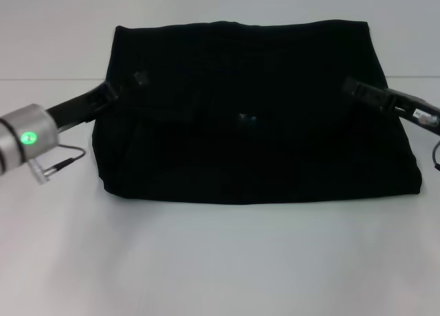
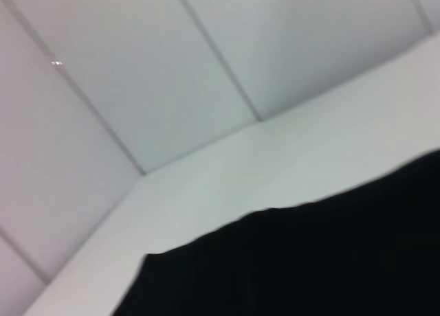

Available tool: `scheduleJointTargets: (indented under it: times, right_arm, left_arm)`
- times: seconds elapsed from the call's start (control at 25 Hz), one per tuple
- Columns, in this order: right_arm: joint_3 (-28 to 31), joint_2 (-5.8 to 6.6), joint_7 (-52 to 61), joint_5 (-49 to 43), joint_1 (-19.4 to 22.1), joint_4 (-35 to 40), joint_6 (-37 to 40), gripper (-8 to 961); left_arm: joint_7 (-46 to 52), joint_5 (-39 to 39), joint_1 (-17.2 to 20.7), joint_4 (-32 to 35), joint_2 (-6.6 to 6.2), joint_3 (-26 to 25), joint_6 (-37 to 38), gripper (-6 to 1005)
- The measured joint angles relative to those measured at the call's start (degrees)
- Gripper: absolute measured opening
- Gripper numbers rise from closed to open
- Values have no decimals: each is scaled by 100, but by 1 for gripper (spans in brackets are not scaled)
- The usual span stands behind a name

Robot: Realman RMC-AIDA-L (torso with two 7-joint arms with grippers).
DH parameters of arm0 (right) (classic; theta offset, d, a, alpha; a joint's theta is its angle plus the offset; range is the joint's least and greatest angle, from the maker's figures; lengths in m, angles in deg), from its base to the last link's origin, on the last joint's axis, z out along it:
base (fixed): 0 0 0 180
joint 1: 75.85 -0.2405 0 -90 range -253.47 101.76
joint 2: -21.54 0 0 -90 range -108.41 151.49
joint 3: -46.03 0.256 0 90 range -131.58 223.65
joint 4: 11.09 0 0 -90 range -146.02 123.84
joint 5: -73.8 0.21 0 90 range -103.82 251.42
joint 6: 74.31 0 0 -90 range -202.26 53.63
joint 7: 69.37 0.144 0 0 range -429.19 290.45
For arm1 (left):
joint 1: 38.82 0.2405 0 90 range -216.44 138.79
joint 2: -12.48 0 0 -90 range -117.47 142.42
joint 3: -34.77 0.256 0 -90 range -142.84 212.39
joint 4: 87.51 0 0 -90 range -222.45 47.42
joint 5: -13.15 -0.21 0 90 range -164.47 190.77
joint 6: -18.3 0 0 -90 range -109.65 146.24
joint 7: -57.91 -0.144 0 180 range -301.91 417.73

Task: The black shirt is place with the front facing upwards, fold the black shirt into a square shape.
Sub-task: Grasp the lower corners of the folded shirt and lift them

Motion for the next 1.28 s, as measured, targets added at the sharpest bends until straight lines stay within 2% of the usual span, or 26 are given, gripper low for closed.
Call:
scheduleJointTargets:
  times: [0.12, 0.24, 0.32, 0.4, 0.52, 0.68, 0.92, 1.04, 1.28]
  right_arm:
    - [-269, 36, -383, -197, 171, 153, 737, 781]
    - [-780, 44, -901, -437, 371, 282, 1342, 888]
    - [-1031, 10, -1295, -516, 505, 317, 1582, 888]
    - [-1289, -29, -1670, -549, 630, 301, 1784, 887]
    - [-1650, -53, -1984, -552, 749, 216, 1905, 887]
    - [-1907, -67, -2292, -552, 783, 35, 1879, 886]
    - [-1962, -76, -2324, -550, 770, -48, 1819, 885]
    - [-1962, -81, -2303, -539, 755, -50, 1807, 885]
    - [-1965, -86, -2281, -518, 714, -54, 1801, 886]
  left_arm:
    - [693, -5, 211, 0, -398, 520, 602, 682]
    - [1295, -18, 355, 0, -765, 1220, 966, 680]
    - [1540, -97, 408, 0, -914, 1582, 1094, 679]
    - [1786, -350, 428, 5, -1004, 1785, 1151, 678]
    - [1973, -807, 408, 89, -1009, 1836, 1136, 676]
    - [1990, -1161, 384, 276, -892, 1843, 955, 667]
    - [1953, -1250, 362, 380, -842, 1911, 776, 654]
    - [1951, -1337, 322, 383, -829, 2144, 686, 648]
    - [1887, -1377, 314, 509, -704, 2417, 447, 635]
